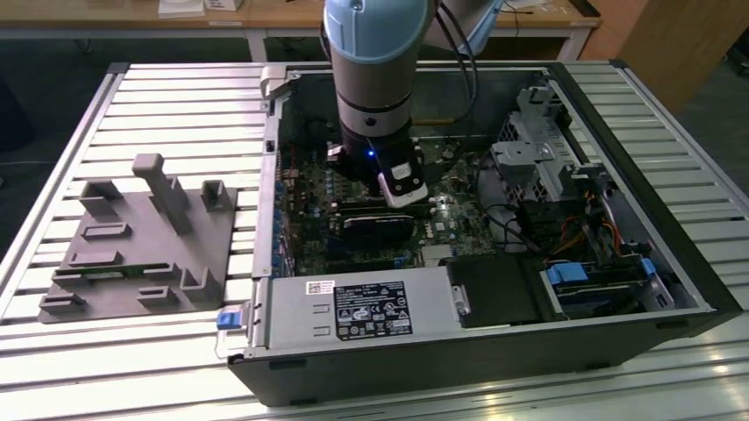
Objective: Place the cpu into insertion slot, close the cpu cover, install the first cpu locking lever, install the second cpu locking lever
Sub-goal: 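Install the second cpu locking lever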
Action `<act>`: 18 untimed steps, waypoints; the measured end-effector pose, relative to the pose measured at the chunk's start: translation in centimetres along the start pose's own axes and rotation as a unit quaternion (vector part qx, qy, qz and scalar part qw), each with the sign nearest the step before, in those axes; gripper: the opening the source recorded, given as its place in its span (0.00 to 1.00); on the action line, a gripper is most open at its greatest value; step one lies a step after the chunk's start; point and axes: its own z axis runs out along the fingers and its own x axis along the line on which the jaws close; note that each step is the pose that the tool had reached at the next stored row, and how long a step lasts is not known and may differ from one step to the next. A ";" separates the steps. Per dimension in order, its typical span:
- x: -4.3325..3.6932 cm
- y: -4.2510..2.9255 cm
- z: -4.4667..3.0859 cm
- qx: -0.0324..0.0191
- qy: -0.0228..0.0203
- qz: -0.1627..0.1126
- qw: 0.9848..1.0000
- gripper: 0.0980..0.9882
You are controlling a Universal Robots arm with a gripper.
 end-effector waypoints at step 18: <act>1.11 -0.83 1.36 -0.021 0.009 0.003 1.000 0.01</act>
